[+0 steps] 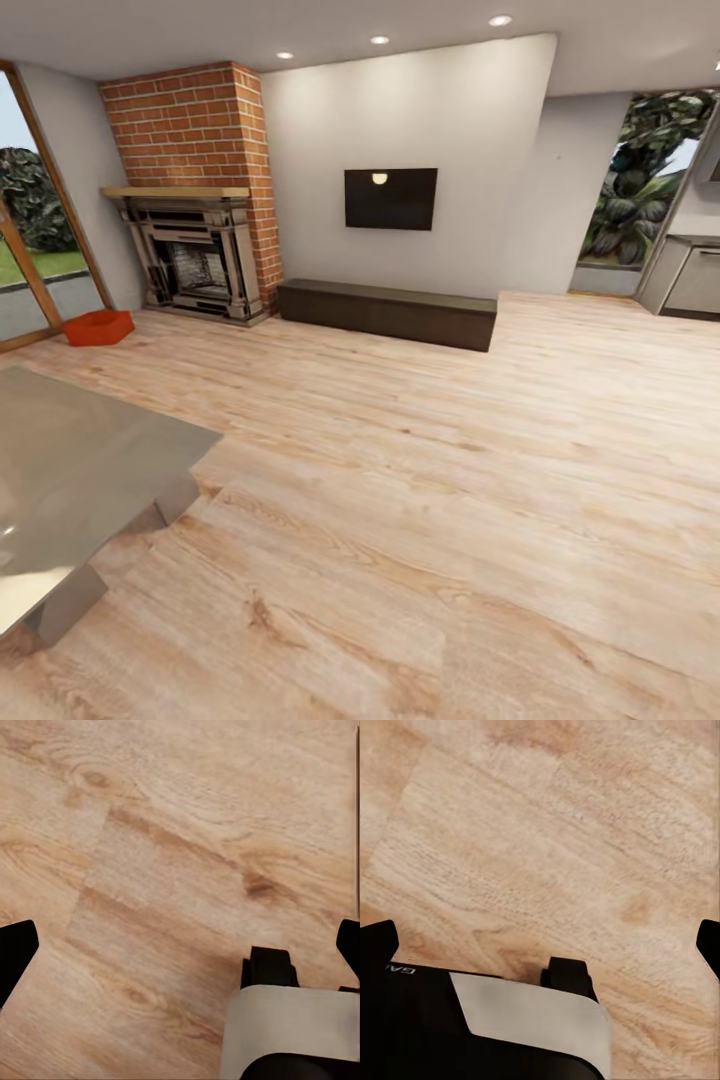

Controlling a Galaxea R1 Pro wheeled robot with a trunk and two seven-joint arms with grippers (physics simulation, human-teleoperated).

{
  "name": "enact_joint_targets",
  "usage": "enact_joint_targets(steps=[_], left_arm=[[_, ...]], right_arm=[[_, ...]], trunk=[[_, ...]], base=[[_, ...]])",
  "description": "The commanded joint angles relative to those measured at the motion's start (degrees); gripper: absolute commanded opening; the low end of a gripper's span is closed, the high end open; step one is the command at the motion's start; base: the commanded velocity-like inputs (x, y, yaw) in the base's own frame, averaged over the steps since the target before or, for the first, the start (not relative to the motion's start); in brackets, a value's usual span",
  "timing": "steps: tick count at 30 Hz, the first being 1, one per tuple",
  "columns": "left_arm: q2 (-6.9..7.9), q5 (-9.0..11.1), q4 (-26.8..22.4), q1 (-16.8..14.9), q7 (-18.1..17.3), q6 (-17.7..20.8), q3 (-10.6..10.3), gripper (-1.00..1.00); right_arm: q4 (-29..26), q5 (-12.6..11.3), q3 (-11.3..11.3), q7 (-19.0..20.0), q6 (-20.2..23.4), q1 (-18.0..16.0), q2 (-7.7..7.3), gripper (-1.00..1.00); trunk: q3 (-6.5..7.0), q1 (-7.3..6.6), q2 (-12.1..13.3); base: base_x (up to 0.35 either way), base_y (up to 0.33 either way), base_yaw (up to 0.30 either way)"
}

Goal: Move the two storage containers from the living room to the garage. In the garage, place one container on the floor and stack the other container on top of it (either order is fine).

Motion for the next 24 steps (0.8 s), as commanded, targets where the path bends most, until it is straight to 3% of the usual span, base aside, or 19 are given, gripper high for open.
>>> enact_joint_targets(steps=[1,24], left_arm=[[-0.29,0.52,0.20,-0.08,0.02,-0.37,-0.48,1.00],[-1.05,0.52,0.19,-0.06,0.03,-0.37,-0.48,1.00]], right_arm=[[0.00,0.36,0.16,0.02,-0.01,-0.03,0.02,1.00],[0.17,0.37,0.12,-0.24,-0.13,-0.03,0.07,1.00]], trunk=[[-0.05,0.03,-0.02],[-0.05,0.03,-0.02]], base=[[0.338,0.000,0.000],[0.341,0.000,0.000]])
